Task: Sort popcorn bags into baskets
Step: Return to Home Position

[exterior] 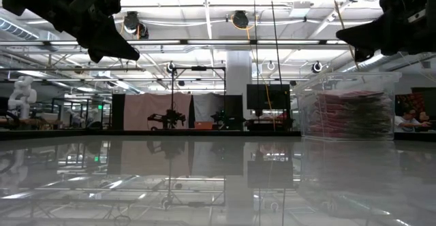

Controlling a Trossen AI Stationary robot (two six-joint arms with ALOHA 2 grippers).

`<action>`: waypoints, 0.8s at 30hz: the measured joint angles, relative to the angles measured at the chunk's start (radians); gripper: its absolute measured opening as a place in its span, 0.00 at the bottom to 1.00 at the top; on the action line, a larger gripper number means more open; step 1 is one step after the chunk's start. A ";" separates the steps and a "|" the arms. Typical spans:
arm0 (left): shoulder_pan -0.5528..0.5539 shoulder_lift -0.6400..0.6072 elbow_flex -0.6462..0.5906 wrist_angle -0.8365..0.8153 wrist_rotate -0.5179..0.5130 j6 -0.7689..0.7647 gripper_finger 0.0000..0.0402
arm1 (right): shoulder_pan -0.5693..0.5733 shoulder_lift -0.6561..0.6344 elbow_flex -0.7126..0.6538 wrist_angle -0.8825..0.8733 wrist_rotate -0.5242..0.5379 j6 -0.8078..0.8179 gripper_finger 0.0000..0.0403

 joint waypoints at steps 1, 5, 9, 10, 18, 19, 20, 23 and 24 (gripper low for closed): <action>0.000 0.000 0.000 0.000 0.000 0.000 0.00 | 0.008 0.000 0.000 -0.005 0.020 0.000 0.00; 0.000 0.000 0.000 0.000 0.000 0.000 0.01 | 0.023 0.000 0.000 -0.027 0.021 -0.004 0.00; 0.000 0.000 0.000 0.000 0.000 0.009 0.01 | 0.023 0.002 0.000 -0.076 -0.012 0.000 0.00; 0.000 0.000 0.000 0.000 0.000 0.013 0.01 | 0.023 0.006 0.000 -0.076 -0.012 0.001 0.00; 0.000 0.000 0.000 0.000 0.000 0.029 0.01 | 0.023 0.030 0.000 -0.083 -0.009 0.034 0.00; 0.000 0.000 0.000 0.000 0.000 0.034 0.01 | 0.023 0.035 0.000 -0.083 -0.007 0.031 0.00; 0.000 0.000 0.000 0.000 0.000 0.039 0.01 | 0.023 0.038 0.000 -0.082 -0.007 0.014 0.00; 0.000 -0.001 0.000 0.000 0.001 0.058 0.01 | 0.023 0.042 0.000 -0.082 -0.008 -0.050 0.00; 0.000 -0.004 0.000 0.000 0.003 0.069 0.01 | 0.023 0.043 0.000 -0.080 -0.008 -0.059 0.00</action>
